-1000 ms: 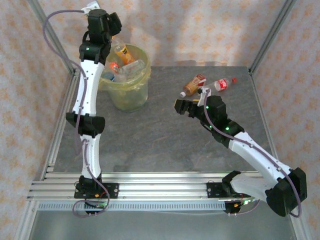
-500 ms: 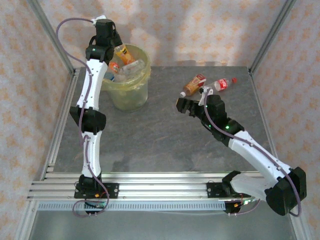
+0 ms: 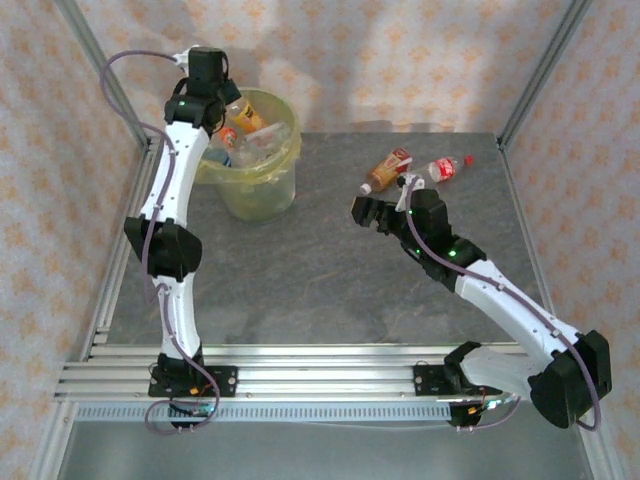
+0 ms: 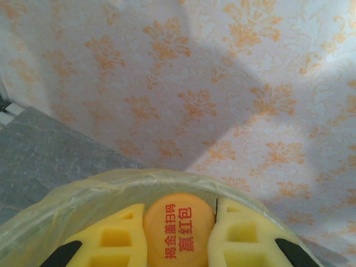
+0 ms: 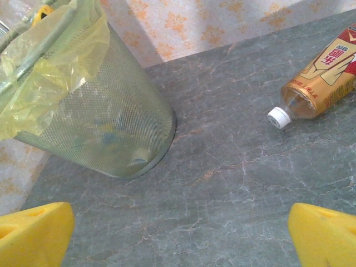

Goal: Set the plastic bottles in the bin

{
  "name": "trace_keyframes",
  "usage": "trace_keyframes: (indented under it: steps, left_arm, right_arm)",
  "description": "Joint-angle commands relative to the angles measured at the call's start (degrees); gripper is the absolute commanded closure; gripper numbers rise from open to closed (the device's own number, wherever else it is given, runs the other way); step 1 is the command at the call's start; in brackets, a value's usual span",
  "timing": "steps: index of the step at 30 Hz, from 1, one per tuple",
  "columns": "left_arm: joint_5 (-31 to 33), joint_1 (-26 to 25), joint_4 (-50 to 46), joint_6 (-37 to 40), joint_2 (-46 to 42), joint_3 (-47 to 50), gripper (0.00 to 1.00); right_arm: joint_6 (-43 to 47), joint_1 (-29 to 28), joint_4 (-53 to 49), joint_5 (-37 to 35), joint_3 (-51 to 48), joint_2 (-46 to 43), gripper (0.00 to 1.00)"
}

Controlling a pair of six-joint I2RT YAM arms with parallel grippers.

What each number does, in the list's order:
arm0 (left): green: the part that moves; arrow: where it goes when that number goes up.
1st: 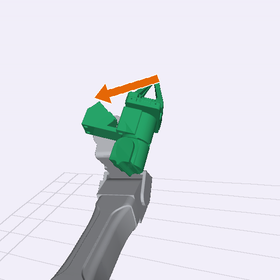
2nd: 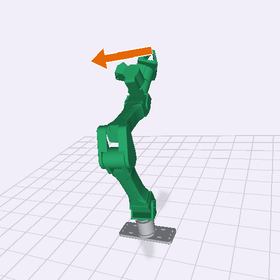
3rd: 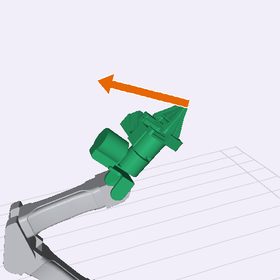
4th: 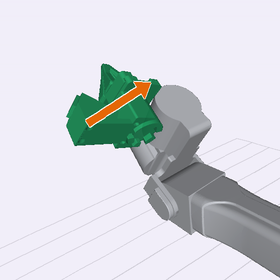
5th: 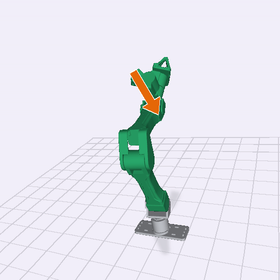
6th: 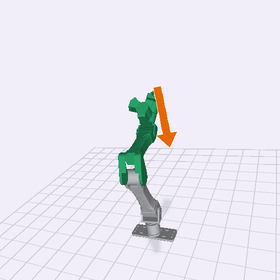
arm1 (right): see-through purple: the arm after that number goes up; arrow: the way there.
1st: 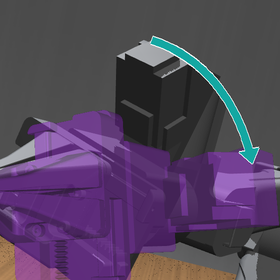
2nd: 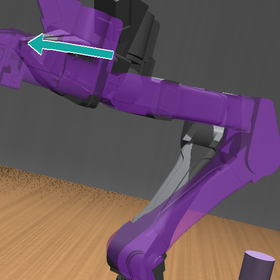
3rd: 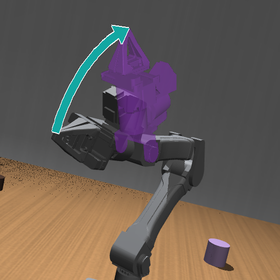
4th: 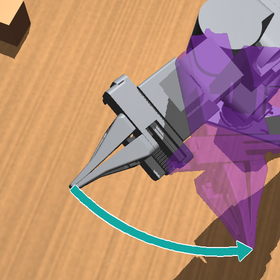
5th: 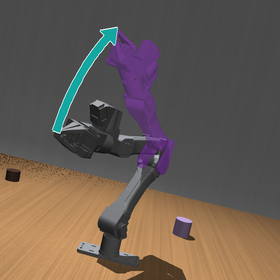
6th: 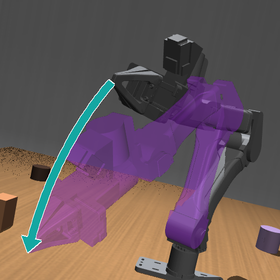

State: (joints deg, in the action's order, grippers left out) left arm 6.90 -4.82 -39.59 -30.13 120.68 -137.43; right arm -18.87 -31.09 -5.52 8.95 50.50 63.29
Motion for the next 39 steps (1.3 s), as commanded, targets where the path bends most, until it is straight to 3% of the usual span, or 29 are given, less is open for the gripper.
trace_keyframes:
  steps: [1,8,14,17,22,27,33,36,39]
  left_arm:
    - [2.17,0.73,1.93,-4.41,-5.49,4.47,0.87]
    - [-1.38,0.86,5.67,-4.64,-7.64,13.46,0.81]
    - [-7.42,0.86,3.21,-3.27,-1.84,8.07,0.75]
    - [-7.74,0.86,0.62,-3.35,0.99,4.64,0.74]
    - [-7.06,0.86,-1.43,-2.99,3.04,3.22,0.65]
    - [-8.81,0.87,-2.63,-2.58,4.20,2.96,0.59]
    - [-9.54,0.86,-2.44,-2.39,3.34,1.58,0.45]
    - [-9.49,0.86,-3.95,-2.00,3.71,-3.54,0.41]
    - [-9.62,0.87,-6.06,-1.77,4.45,-9.98,0.31]
  right_arm:
    - [-0.13,0.04,1.42,-0.45,0.39,-0.20,0.01]
    - [-0.10,0.07,2.04,-0.16,0.80,0.96,0.01]
    - [-0.15,0.07,1.57,0.32,1.95,1.95,0.01]
    - [-0.35,0.07,1.13,0.10,2.23,1.93,0.01]
    - [-0.55,0.07,-0.48,-1.94,2.91,1.82,0.01]
    - [-1.54,0.07,-3.56,-7.16,4.44,2.70,0.01]
    - [-4.08,0.15,-9.54,-17.67,8.23,4.21,0.01]
    - [-5.47,0.57,-12.18,-21.34,10.65,6.76,0.01]
    - [-7.72,2.00,-14.75,-22.72,13.16,8.90,0.01]
